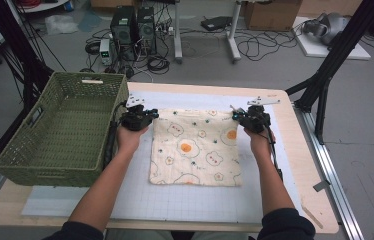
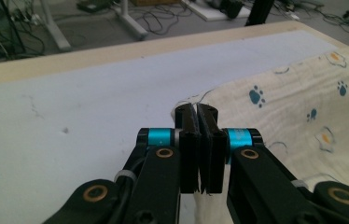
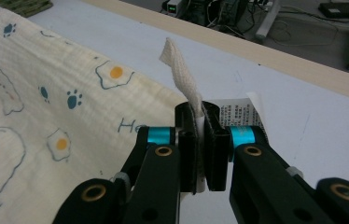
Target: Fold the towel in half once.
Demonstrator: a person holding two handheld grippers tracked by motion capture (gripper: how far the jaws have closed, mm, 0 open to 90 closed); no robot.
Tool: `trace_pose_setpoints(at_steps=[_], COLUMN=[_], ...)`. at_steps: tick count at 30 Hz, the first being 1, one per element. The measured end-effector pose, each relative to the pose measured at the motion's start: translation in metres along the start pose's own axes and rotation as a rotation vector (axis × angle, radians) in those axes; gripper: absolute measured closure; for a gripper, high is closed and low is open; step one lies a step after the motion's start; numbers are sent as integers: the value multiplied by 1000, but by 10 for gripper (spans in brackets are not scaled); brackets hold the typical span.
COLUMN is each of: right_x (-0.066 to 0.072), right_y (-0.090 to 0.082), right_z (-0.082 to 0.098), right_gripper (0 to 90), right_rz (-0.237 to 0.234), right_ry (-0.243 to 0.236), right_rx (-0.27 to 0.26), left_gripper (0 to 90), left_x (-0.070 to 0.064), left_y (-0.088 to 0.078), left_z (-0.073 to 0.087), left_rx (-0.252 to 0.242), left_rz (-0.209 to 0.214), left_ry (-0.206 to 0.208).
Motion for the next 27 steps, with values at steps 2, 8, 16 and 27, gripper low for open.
trace_pose_setpoints(at_steps=[2,8,16,27], right_x=[1,7,15,33], right_y=[-8,-28,-56,-87], right_z=[5,22,34,56], right_gripper=[866,862,861,857], right_rz=[-12,-41,-64,-73], right_ry=[-6,2,-7,-32], right_rx=[-2,-15,-39,-25], left_gripper=[871,871,871,867], left_x=[-10,-23,-46,-68], left_y=[-9,-21,-45,-66], left_z=[5,14,26,63], left_rx=[-24,-37,-62,-47], left_rz=[15,34,59,99], left_ry=[22,55,113,100])
Point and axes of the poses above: each handheld gripper's, and its own axes: y roughly forward along the jaws, z roughly out of its underside, x roughly to its left, the point moved 3 cm from there along y, roughly forward along the jaws, and after that the axes turned 13 degrees about z, right-handed, at the moved point
